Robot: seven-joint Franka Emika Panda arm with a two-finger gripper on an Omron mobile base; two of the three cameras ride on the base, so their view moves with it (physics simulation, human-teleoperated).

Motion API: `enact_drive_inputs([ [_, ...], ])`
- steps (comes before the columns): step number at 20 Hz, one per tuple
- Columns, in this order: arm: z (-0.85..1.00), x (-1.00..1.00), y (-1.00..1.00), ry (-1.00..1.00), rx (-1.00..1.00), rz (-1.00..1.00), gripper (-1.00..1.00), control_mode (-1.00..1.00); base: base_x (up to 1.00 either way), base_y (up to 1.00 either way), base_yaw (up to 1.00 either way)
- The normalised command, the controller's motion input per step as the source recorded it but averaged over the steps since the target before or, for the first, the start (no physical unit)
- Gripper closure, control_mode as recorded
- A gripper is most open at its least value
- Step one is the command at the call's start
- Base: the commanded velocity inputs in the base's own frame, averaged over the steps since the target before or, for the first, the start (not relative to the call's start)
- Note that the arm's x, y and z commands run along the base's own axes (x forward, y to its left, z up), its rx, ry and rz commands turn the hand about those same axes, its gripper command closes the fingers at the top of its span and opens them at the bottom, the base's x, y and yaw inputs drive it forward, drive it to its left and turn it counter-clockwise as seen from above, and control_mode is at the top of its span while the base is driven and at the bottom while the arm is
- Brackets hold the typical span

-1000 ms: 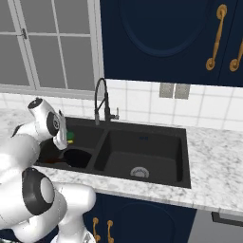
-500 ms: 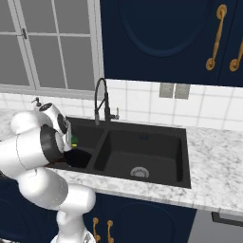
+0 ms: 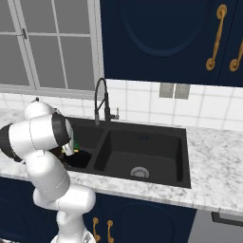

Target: Pick the pan and sponge and place them into the sink. Then turn on the water.

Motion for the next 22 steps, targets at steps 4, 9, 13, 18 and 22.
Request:
enact_drive_inputs([
  [4,-0.38,0.1,0.0,0.08,0.0,0.0,1.0,-1.0,0.0,0.0,0.0],
  [9,-0.33,0.14,0.0,0.02,0.0,0.0,1.0,-1.0,0.0,0.0,0.0],
  [13,-0.29,0.08,0.0,0.01,0.0,0.0,1.0,-1.0,0.0,0.0,0.0],
  [18,-0.15,0.0,0.0,0.0,0.0,0.0,-1.0,-1.0,0.0,0.0,0.0],
  [22,-0.01,0.0,0.02,0.0,0.0,0.0,-1.0,-1.0,0.0,0.0,0.0],
])
